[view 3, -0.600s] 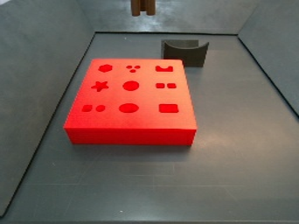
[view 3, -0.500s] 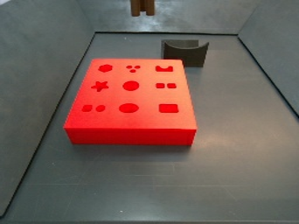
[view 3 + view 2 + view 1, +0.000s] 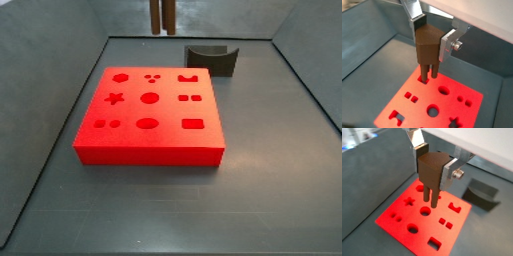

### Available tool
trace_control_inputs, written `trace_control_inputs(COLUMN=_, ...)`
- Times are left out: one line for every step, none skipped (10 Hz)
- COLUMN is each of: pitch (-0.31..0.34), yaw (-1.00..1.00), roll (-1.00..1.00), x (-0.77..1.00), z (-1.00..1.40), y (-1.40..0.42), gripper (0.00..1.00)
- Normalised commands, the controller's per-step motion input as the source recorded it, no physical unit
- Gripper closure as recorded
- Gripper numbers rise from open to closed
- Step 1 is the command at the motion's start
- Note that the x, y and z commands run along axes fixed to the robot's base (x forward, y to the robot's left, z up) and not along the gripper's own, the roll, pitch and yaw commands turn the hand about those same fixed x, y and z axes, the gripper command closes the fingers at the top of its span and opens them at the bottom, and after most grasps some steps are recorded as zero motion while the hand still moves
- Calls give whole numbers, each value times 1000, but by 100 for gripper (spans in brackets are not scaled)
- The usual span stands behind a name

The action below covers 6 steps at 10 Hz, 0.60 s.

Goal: Insert the 3 prong object.

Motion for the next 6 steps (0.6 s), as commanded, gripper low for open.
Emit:
trace_control_inputs(pitch=0, yaw=-1000, roll=0, x=129, z=-277, y=83, gripper=100)
trace_control_inputs(pitch=0, yaw=-994, roll=-1, x=143, z=-217, y=80, gripper=100)
trace_control_inputs(pitch=0, yaw=-977, roll=-4, x=157, z=-163, y=91, gripper=100)
trace_control_inputs(pitch=0, yaw=-974, roll=-1, x=151, z=-157, y=94, gripper=100)
trace_control_inputs(pitch=51, yaw=-834, roll=0, x=189, z=-17, y=214, gripper=100)
trace_control_inputs(pitch=157, yaw=-591, roll=0, x=229, z=0, y=426, gripper=100)
